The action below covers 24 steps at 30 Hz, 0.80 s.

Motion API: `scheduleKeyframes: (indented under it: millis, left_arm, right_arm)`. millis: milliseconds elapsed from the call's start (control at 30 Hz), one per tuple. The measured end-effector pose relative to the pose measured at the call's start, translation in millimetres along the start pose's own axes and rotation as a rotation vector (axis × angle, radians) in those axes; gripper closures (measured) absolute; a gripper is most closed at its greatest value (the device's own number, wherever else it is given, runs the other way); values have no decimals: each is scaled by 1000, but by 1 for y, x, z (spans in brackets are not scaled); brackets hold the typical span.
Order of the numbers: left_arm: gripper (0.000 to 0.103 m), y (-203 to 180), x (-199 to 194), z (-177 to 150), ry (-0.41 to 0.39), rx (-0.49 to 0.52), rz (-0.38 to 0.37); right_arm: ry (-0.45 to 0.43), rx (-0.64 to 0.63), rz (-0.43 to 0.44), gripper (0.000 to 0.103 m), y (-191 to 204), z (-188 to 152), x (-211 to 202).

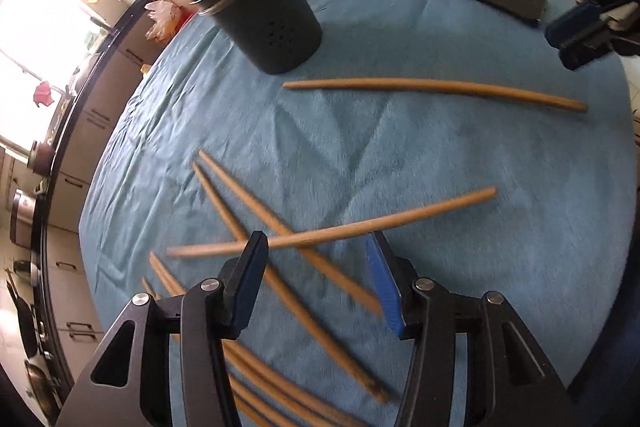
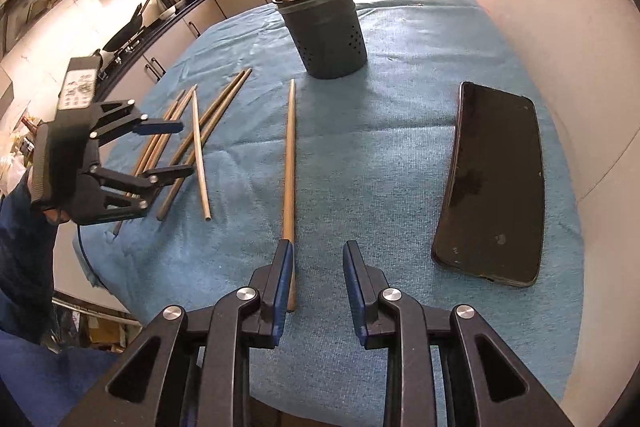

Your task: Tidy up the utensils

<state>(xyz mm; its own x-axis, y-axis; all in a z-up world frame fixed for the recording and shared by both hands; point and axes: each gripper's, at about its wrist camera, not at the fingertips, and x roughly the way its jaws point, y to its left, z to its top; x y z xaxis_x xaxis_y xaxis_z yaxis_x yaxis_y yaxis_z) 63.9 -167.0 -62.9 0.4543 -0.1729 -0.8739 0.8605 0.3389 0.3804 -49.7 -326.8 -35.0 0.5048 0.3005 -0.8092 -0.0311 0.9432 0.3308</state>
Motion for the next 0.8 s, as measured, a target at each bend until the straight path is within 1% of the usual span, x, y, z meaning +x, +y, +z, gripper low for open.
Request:
scheduleKeyframes:
  millis: [67, 100, 167, 200, 233, 333, 433, 467, 633, 733, 767, 800]
  left_arm:
    - [53, 0, 8, 10, 3, 8, 16]
    - [53, 1, 10, 15, -1, -1, 11]
    - [73, 7, 17, 25, 18, -36, 10]
    - [82, 11, 24, 29, 44, -58, 35]
    - [82, 15, 29, 33, 57, -77, 73]
    - [82, 27, 37, 41, 71, -129, 77]
    - [82, 34, 44, 49, 92, -141, 89]
    - [82, 34, 46, 53, 96, -132, 96]
    - [80, 29, 55, 72, 132, -15, 120]
    - [80, 30, 59, 76, 135, 53, 122]
    - [80, 31, 59, 76, 134, 54, 117]
    - [88, 33, 60, 75, 135, 35, 105]
  right_arm:
    - [-1, 12, 5, 75, -2, 0, 1]
    - [-4, 15, 6, 75, -2, 0, 1]
    - [-10, 22, 11, 75, -3, 0, -1]
    - [-11, 24, 10, 75, -4, 0, -1]
    - [-12, 28, 10, 75, -5, 0, -1]
    - [-12, 45, 10, 75, -10, 1, 0]
    - [-17, 63, 15, 75, -14, 1, 0]
    - [-17, 67, 17, 75, -14, 1, 0]
    - [-19, 85, 30, 75, -16, 0, 2]
    - [-24, 91, 32, 75, -17, -1, 1]
    - [-24, 95, 32, 75, -19, -2, 1]
    - [-23, 101, 31, 75, -20, -3, 1]
